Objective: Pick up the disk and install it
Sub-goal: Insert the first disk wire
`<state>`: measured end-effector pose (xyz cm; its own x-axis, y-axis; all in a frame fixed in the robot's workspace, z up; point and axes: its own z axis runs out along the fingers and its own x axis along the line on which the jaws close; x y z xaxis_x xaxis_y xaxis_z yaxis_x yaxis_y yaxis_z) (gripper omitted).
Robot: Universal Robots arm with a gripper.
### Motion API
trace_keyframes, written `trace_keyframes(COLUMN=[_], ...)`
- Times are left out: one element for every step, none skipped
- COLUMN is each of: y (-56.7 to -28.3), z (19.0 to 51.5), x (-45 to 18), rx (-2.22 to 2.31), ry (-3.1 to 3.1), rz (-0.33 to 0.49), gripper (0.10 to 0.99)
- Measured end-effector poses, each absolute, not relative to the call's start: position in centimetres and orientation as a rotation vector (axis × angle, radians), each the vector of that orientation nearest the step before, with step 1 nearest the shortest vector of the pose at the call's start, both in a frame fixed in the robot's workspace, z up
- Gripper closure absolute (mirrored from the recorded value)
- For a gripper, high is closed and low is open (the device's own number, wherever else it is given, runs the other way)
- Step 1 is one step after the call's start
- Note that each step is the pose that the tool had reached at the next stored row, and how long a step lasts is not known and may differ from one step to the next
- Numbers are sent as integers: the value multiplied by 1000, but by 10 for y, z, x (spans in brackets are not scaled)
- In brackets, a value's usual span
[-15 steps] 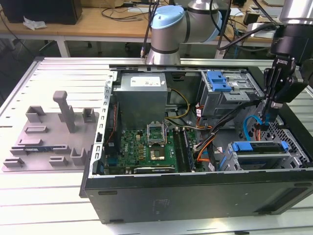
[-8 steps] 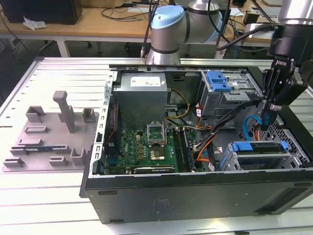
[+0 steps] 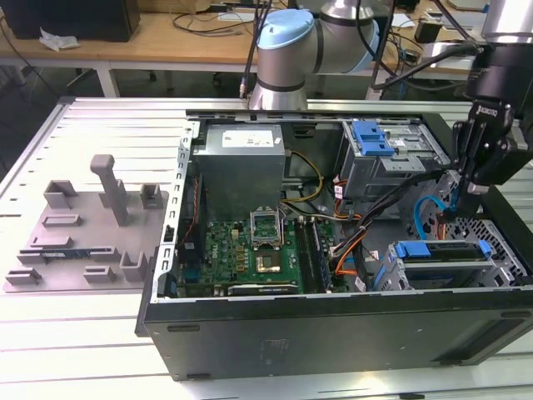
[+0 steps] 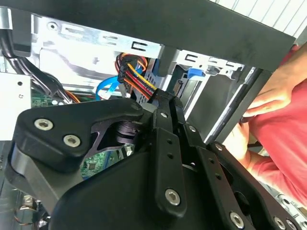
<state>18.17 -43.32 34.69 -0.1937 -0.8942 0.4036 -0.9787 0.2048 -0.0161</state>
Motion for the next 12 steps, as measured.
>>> trace_keyframes(y=[-435,-437,-440,-443,-447,-451,-454,-456,-458,-460,-462,-464], z=[347,348,348,348,348,348,349,349,349,350,350,350], x=[182,182,182,182,182,181,181,181,181,181,181,181], rx=[1767,1771,1778,1787,1799,1810,1817,1822,1825,1830,1834,1837], ry=[-2177,-2177,-2182,-2191,-2204,-2217,-2226,-2231,-2235,-2239,-2243,-2246], rz=[389,387,378,362,341,322,310,302,294,286,279,272], gripper=[918,918,918,918,918,918,918,918,918,918,918,918])
